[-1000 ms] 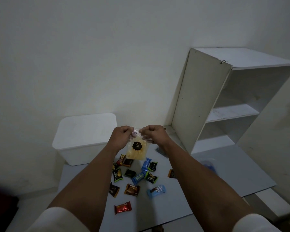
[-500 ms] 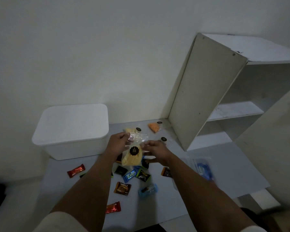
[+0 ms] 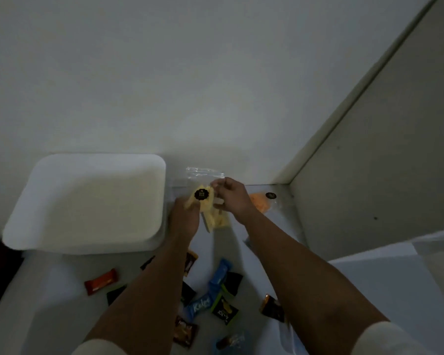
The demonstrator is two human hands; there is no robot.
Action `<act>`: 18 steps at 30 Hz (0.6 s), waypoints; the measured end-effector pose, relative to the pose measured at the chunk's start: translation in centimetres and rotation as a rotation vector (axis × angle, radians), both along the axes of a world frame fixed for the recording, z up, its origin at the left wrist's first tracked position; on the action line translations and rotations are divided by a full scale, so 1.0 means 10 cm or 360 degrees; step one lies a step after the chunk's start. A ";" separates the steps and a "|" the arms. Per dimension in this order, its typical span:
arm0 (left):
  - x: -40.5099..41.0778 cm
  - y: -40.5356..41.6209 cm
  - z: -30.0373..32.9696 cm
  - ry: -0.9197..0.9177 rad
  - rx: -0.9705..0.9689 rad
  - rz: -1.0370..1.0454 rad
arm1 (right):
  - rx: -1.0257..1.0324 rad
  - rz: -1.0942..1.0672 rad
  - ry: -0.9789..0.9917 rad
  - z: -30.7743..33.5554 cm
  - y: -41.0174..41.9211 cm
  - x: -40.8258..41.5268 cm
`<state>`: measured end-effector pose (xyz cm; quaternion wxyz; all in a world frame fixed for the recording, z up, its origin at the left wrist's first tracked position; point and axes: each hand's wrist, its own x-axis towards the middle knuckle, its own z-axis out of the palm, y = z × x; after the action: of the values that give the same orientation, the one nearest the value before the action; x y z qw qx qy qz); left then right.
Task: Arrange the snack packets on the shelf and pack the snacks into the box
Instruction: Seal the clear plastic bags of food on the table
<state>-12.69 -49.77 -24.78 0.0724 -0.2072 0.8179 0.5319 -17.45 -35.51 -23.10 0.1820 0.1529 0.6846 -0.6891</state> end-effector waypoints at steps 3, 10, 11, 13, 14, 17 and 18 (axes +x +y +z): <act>-0.33 0.06 -0.12 -0.0101 0.0098 0.0297 | 0.0028 0.0041 0.0025 -0.17 -0.16 -0.39; -0.75 -0.02 -0.62 -0.0223 0.0440 0.0614 | 0.0171 0.0109 0.0089 -0.65 -0.39 -0.79; -0.78 -0.03 -0.67 -0.0273 0.0416 0.0639 | 0.0211 0.0124 0.0107 -0.70 -0.41 -0.80; -0.80 -0.04 -0.75 -0.0352 0.0394 0.0717 | 0.0268 0.0143 0.0145 -0.77 -0.42 -0.78; -0.80 -0.05 -0.77 -0.0359 0.0448 0.0759 | 0.0290 0.0135 0.0152 -0.80 -0.41 -0.77; -0.78 -0.07 -0.83 -0.0428 0.0648 0.0874 | 0.0626 0.0065 0.0290 -0.78 -0.25 -0.70; -0.75 -0.07 -0.84 -0.0447 0.0618 0.0857 | 0.0752 0.0018 0.0350 -0.75 -0.16 -0.66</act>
<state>-20.17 -50.42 -33.18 0.0792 -0.4686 0.5998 0.6437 -24.02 -37.13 -30.63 0.0696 0.1114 0.8431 -0.5215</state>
